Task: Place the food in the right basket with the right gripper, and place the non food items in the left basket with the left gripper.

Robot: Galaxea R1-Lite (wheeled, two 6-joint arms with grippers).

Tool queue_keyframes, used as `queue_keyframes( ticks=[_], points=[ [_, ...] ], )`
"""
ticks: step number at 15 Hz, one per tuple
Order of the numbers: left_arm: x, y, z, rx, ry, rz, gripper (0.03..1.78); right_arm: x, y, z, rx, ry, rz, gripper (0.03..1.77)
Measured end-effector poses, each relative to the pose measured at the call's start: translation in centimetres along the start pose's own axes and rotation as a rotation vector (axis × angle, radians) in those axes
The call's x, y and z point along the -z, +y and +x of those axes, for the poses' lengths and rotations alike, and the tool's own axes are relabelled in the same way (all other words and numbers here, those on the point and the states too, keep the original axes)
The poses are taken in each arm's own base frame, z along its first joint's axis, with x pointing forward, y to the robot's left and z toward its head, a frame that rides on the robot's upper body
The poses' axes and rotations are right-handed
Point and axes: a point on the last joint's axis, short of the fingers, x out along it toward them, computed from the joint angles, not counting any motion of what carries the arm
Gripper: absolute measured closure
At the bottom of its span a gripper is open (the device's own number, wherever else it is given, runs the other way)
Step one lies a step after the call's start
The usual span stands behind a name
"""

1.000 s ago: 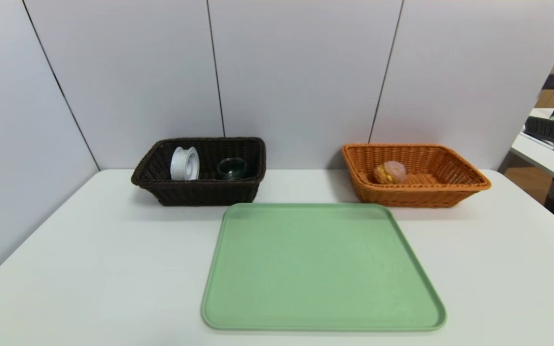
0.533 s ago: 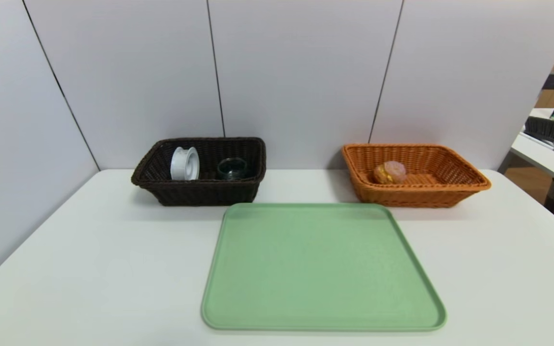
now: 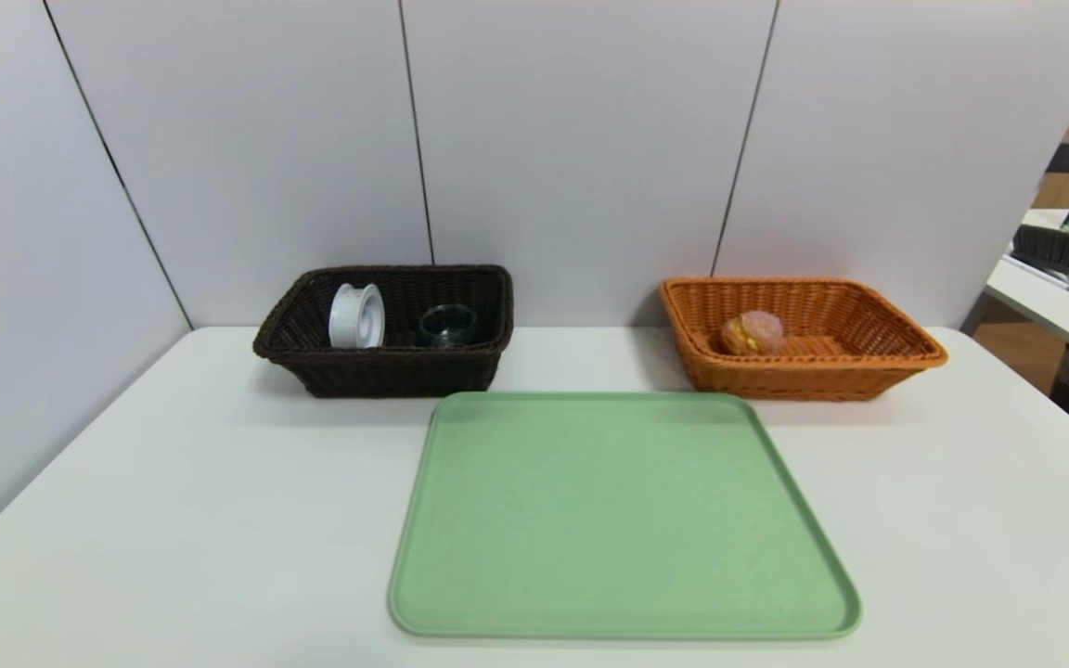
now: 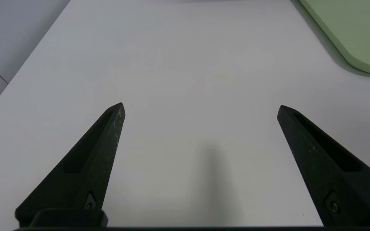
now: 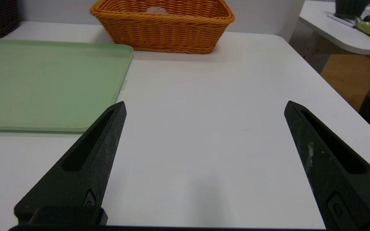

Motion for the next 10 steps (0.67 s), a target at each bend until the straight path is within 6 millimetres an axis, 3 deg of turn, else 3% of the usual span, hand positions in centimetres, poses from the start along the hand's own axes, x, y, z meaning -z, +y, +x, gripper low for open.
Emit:
queue_keyframes(
  ticks=[4, 10],
  points=[
    [-0.1, 0.0, 0.6, 0.002, -0.122, 0.012, 0.12, 0.8, 0.1, 0.4, -0.012, -0.004, 0.003, 0.10],
    [0.2, 0.0, 0.8, 0.001, -0.119, 0.011, 0.12, 1.7, 0.4, 0.7, -0.094, 0.021, 0.014, 0.10]
  ],
)
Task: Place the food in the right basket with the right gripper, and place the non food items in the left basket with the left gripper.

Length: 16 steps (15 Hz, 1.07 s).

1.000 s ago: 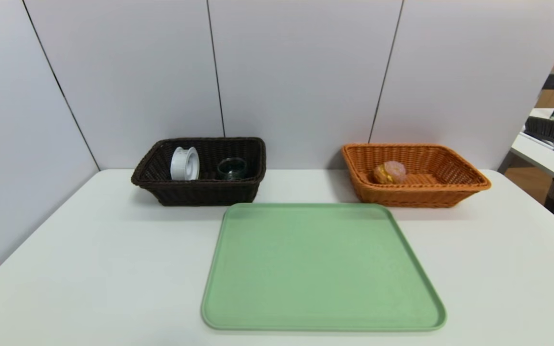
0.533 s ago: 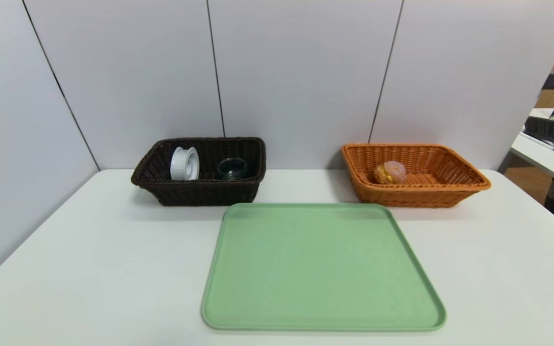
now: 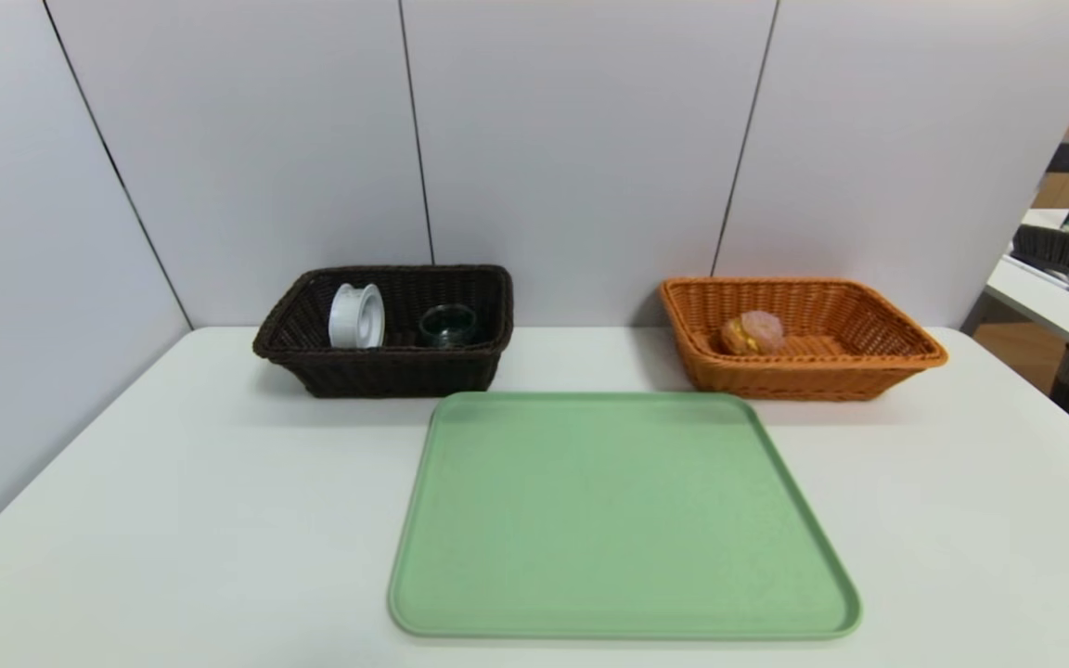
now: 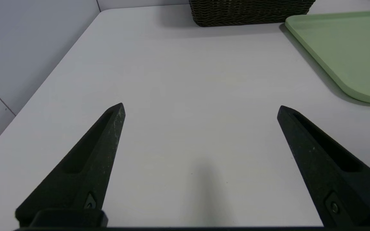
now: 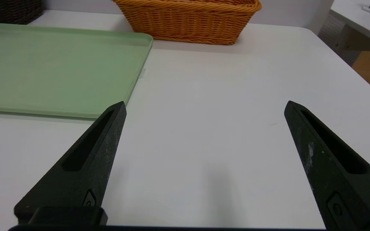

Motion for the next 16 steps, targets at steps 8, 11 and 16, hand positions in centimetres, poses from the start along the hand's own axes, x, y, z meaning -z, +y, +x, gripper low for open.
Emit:
queue_keyframes(
  ticks=[8, 11, 16],
  points=[
    [0.04, 0.05, 0.01, -0.023, 0.001, -0.044, 0.12, 0.13, 0.01, 0.04, -0.002, 0.003, 0.036, 0.10],
    [0.04, 0.05, 0.01, -0.023, 0.001, -0.044, 0.12, 0.14, 0.00, 0.05, 0.003, 0.002, 0.038, 0.10],
    [0.06, 0.10, 0.00, -0.043, 0.002, -0.062, 0.12, 0.25, 0.00, 0.12, 0.004, -0.001, 0.060, 0.10]
  ],
)
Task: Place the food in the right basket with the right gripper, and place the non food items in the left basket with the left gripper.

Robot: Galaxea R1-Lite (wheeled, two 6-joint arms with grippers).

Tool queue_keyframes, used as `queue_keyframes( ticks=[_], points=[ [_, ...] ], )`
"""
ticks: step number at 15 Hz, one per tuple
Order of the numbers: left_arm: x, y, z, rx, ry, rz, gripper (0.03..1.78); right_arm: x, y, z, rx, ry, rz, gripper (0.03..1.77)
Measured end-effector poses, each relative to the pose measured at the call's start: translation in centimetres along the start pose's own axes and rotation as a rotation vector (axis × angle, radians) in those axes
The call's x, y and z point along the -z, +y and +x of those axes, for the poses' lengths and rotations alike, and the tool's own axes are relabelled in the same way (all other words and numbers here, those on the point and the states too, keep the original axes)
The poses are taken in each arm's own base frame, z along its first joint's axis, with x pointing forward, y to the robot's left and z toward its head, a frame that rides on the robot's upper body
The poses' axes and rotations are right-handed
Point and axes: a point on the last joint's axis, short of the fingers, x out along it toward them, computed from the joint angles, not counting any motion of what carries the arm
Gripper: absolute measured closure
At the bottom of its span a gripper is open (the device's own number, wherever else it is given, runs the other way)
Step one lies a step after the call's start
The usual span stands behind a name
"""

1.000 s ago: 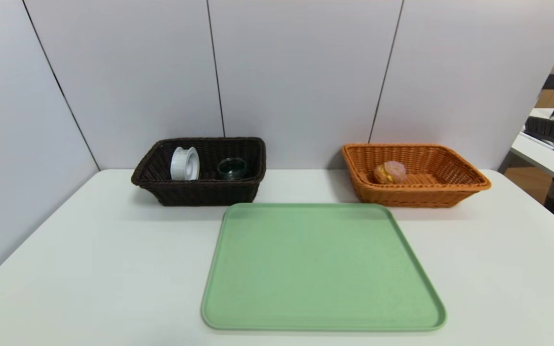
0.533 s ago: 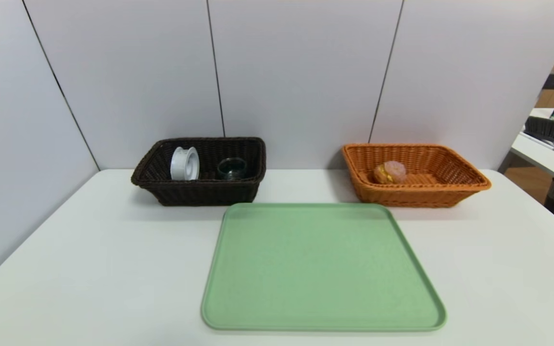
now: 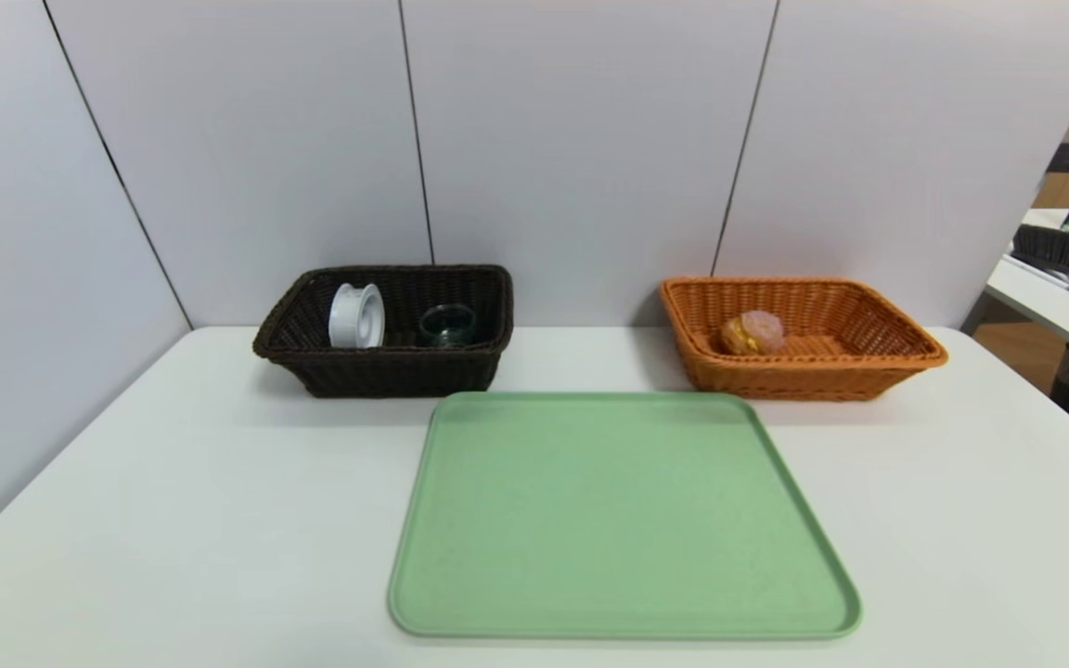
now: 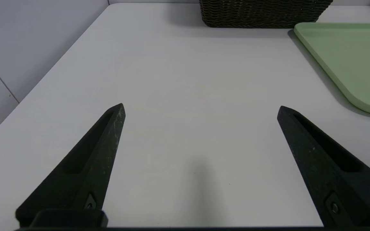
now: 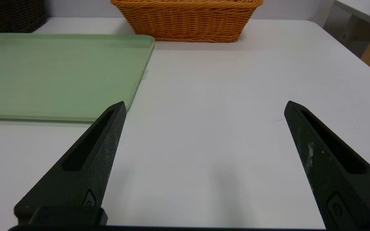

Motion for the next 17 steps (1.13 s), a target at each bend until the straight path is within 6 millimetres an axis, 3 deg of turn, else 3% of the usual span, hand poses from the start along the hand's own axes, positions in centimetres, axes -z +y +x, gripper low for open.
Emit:
queue_keyframes(
  ticks=[17],
  points=[
    [-0.01, 0.01, 0.00, -0.003, 0.000, -0.006, 0.12, 0.05, 0.00, 0.02, 0.003, 0.001, 0.024, 0.10]
  ],
)
